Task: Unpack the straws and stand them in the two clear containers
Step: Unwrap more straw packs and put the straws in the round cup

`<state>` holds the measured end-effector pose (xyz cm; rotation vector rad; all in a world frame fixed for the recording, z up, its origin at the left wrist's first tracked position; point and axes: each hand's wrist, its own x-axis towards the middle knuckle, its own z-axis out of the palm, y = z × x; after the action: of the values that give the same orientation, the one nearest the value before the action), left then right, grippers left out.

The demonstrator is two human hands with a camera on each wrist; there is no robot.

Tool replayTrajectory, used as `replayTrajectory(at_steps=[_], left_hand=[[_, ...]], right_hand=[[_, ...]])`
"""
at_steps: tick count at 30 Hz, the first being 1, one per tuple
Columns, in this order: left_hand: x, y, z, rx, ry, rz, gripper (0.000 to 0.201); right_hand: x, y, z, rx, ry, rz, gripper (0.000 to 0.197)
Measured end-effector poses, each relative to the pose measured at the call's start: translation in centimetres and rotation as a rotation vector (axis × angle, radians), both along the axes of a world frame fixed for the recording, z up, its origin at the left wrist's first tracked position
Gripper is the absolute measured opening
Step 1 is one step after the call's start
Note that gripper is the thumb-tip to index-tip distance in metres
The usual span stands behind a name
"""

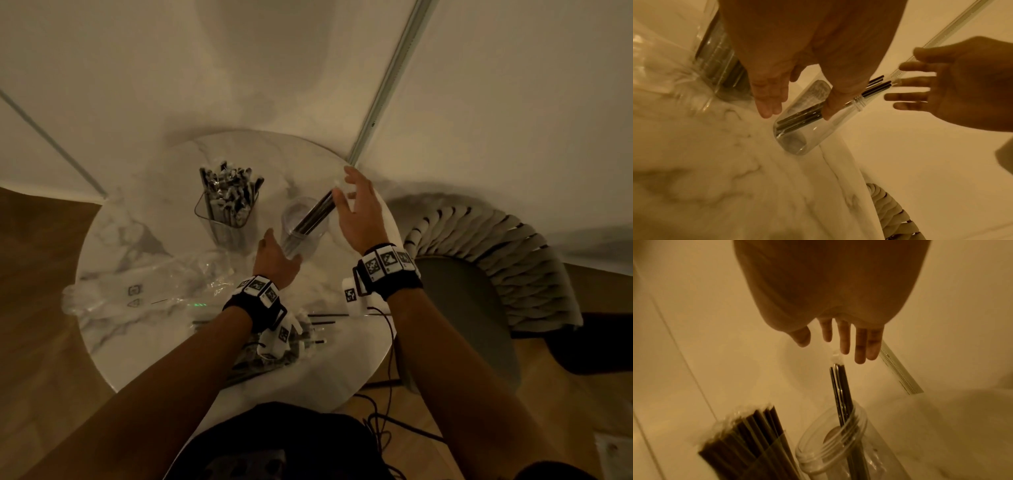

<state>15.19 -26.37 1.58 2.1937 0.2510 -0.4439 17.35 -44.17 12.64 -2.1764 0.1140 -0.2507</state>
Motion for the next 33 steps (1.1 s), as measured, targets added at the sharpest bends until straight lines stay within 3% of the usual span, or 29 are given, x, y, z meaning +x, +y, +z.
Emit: replayTrajectory(at_steps=[3,6,10,12,14,19,27,33], left_hand=[[-1.9,0.9,-0.9,0.054,-0.019,-0.086,0.057],[-4.2,2.0,-1.5,0.13,-0.046,-0.21,0.031],[-6.9,3.0,-1.7,0.267,0.017,-0.334,0.027],[-7.8,3.3,-1.8,0.371,0.032,-0.429,0.033],[-8.4,3.5,-1.9,0.442,0.055,-0.501,0.041],[-9.3,4.0,-2.5,0.446,0.061,-0.496,0.038],[-10.0,4.1,-3.1,0.345,-0.009,-0.367,0.014],[-10.4,3.4,-2.9,0.272,-0.023,-0.317,0.011]], right_hand=[[-2.4,-1.6,-0.8,0.006,-0.058,-0.127,0.027],[-5.7,-3.3,-3.9,-0.082,0.06,-0.137,0.013],[-10.7,-5.2,-9.7,-0.291,0.399,-0.013,0.023],[-12.9,-5.6,-11.5,-0.466,0.598,0.043,0.034],[-14.6,-5.6,-12.5,-0.601,0.679,0.054,0.037],[-16.3,-5.4,-13.6,-0.773,0.689,0.106,0.017],[-17.0,-6.6,-12.8,-0.586,0.601,0.06,0.01],[-17.2,-4.9,-11.2,-0.599,0.478,0.234,0.009]])
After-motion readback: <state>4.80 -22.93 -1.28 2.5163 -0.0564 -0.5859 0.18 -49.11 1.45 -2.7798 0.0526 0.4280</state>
